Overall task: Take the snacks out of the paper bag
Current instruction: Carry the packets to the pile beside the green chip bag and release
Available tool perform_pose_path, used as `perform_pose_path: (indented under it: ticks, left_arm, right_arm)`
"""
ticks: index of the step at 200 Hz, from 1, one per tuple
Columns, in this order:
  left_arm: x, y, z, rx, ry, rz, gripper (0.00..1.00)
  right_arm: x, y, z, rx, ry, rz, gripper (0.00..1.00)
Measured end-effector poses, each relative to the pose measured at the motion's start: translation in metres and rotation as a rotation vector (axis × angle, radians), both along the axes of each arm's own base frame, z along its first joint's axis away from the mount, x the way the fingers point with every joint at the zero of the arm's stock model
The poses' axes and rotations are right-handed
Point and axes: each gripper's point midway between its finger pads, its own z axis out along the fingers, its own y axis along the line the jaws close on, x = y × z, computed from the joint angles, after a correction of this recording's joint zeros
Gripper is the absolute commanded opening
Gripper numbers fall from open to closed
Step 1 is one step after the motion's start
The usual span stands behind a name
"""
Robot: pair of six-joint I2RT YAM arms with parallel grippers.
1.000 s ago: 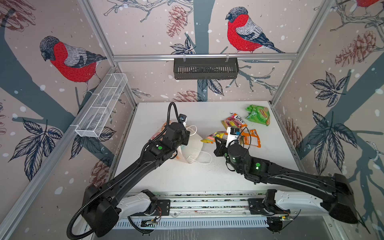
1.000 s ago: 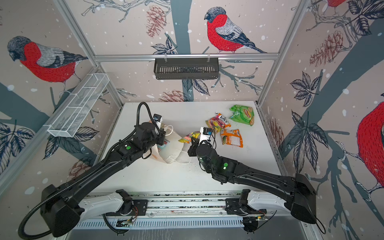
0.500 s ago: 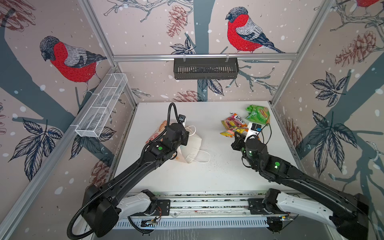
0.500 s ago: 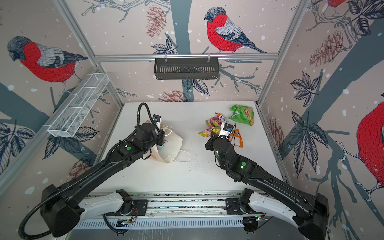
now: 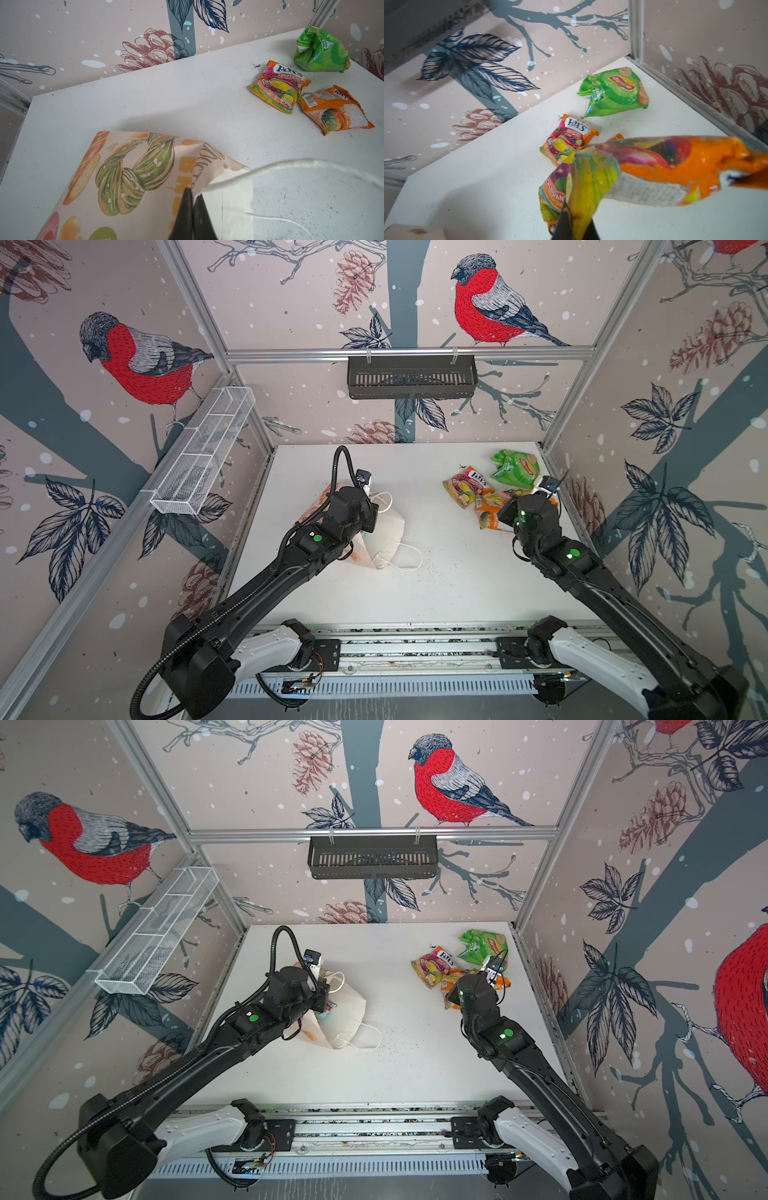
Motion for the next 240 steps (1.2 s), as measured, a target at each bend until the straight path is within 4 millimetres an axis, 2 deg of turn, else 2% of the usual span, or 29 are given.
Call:
perform_pose_path:
  ticks: [36, 54, 101, 148, 164, 183, 194, 209, 213, 224, 240]
  left_arm:
    - [-0.001, -0.003, -0.002, -0.016, 0.012, -0.011, 0.0]
    - [-0.001, -0.004, -0.002, -0.02, 0.014, -0.013, 0.0]
    - [-0.002, -0.004, 0.0, -0.024, 0.011, -0.016, 0.0]
    - [-0.005, -0.005, 0.003, -0.036, 0.008, -0.029, 0.0]
    - [-0.005, -0.006, 0.003, -0.037, 0.01, -0.032, 0.0]
    - [-0.005, -0.007, 0.002, -0.037, 0.013, -0.035, 0.0]
    - [-0.005, -0.007, 0.002, -0.037, 0.014, -0.035, 0.0]
    - [-0.005, -0.007, 0.002, -0.037, 0.014, -0.035, 0.0]
    - [-0.005, -0.007, 0.002, -0.037, 0.014, -0.035, 0.0]
    - [-0.005, -0.007, 0.002, -0.036, 0.014, -0.035, 0.0]
    - [-0.004, -0.007, 0.001, -0.036, 0.015, -0.035, 0.0]
  right_arm:
    - [0.021, -0.051, -0.036, -0.014, 0.123, -0.106, 0.0]
    - [0.033, -0.065, -0.056, -0.032, 0.188, -0.13, 0.0]
    - [0.094, -0.079, -0.087, -0.061, 0.313, -0.142, 0.0]
    - [0.171, -0.076, -0.101, -0.088, 0.366, -0.134, 0.0]
    - [0.185, -0.072, -0.105, -0.097, 0.379, -0.132, 0.0]
    - [0.19, -0.065, -0.111, -0.111, 0.393, -0.124, 0.02]
    - [0.191, -0.062, -0.115, -0.114, 0.401, -0.116, 0.11]
    - [0.192, -0.06, -0.121, -0.107, 0.412, -0.109, 0.51]
    - [0.192, -0.06, -0.122, -0.105, 0.413, -0.106, 0.59]
    - [0.192, -0.058, -0.122, -0.101, 0.414, -0.1, 0.7]
    - [0.19, -0.053, -0.119, -0.096, 0.404, -0.086, 0.8]
